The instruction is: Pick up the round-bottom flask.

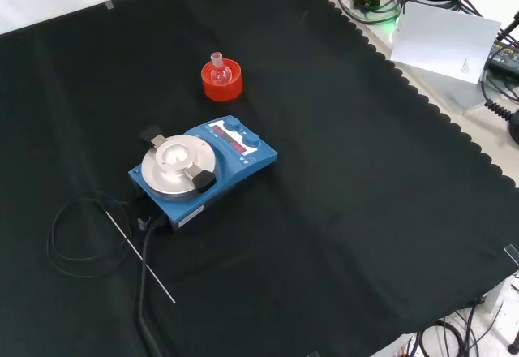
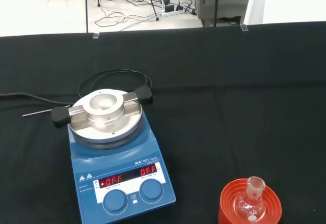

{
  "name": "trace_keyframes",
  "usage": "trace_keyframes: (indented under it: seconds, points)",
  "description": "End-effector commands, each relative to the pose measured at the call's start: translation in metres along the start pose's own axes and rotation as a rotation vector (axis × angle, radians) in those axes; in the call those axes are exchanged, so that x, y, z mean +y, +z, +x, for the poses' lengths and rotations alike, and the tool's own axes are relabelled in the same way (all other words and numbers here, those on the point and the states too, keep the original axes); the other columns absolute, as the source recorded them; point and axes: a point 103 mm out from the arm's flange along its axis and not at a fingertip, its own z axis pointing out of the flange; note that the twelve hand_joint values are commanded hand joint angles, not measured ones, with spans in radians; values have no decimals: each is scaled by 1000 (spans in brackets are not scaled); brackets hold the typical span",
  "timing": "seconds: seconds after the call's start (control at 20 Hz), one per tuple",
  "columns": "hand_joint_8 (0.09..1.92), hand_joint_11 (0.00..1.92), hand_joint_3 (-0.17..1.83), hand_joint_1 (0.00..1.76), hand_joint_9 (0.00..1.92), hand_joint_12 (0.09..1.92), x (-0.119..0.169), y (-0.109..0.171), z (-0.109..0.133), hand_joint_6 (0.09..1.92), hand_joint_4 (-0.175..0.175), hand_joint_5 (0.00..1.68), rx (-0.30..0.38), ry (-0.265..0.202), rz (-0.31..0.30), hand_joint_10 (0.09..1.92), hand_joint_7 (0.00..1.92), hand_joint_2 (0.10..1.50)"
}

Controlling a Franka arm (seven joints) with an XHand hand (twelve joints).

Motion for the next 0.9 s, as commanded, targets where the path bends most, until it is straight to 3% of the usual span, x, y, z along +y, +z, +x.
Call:
trace_keyframes:
  seconds: [0.05,0.15,0.25,0.6,0.9]
  points:
    - [792,224,632,375,464,1363,0,0,-5,386,-13,337,3,1,-6,852,338,1088]
    - [627,52,430,173,276,1384,2,0,-3,354,-12,343,0,6,-3,710,148,1232]
    - [579,10,335,126,236,1390,5,1,-14,331,-11,352,10,10,3,668,109,1289]
    - [564,0,292,114,227,1391,30,21,-66,321,-11,362,23,60,39,655,104,1313]
    - [564,0,286,118,231,1390,62,56,-80,321,-11,367,36,132,67,655,107,1315]
